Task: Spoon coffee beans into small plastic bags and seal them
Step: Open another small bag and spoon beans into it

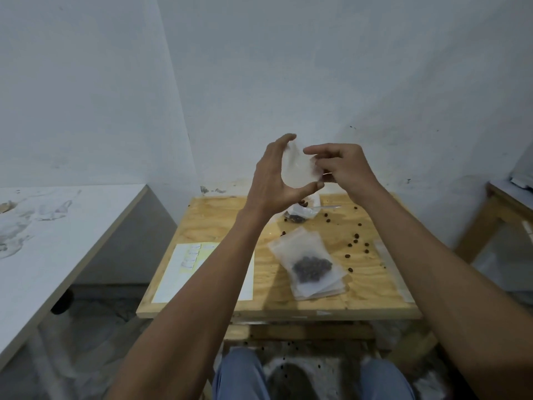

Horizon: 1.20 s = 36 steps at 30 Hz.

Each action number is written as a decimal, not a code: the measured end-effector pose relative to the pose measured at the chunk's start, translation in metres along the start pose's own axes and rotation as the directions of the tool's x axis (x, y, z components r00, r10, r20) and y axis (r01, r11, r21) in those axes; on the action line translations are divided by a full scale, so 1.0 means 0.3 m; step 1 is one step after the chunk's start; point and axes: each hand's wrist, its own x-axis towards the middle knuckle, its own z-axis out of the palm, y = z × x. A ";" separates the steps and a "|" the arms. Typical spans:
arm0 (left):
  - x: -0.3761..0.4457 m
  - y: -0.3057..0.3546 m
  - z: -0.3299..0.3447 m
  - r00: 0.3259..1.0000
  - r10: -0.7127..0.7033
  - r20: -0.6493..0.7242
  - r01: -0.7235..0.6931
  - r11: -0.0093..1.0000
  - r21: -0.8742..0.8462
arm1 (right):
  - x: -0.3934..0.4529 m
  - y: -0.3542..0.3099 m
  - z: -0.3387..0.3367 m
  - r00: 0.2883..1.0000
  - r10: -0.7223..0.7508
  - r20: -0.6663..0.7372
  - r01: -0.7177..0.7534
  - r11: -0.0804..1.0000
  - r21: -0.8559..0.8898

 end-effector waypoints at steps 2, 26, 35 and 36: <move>-0.015 -0.017 -0.004 0.998 -0.055 0.006 0.055 0.999 0.000 | 0.003 0.023 0.009 0.997 0.070 0.017 -0.071 0.996 0.060; -0.041 -0.319 0.235 0.741 -0.606 0.291 0.585 0.794 0.166 | 0.211 0.559 0.078 0.602 0.748 -0.279 -0.532 0.637 0.558; -0.033 -0.343 0.264 0.706 -0.627 0.330 0.607 0.775 0.175 | 0.252 0.578 0.156 0.830 0.436 -0.348 -0.466 0.885 -0.002; -0.032 -0.347 0.265 0.703 -0.628 0.333 0.606 0.775 0.180 | 0.256 0.580 0.164 0.839 0.419 -0.348 -0.456 0.890 -0.027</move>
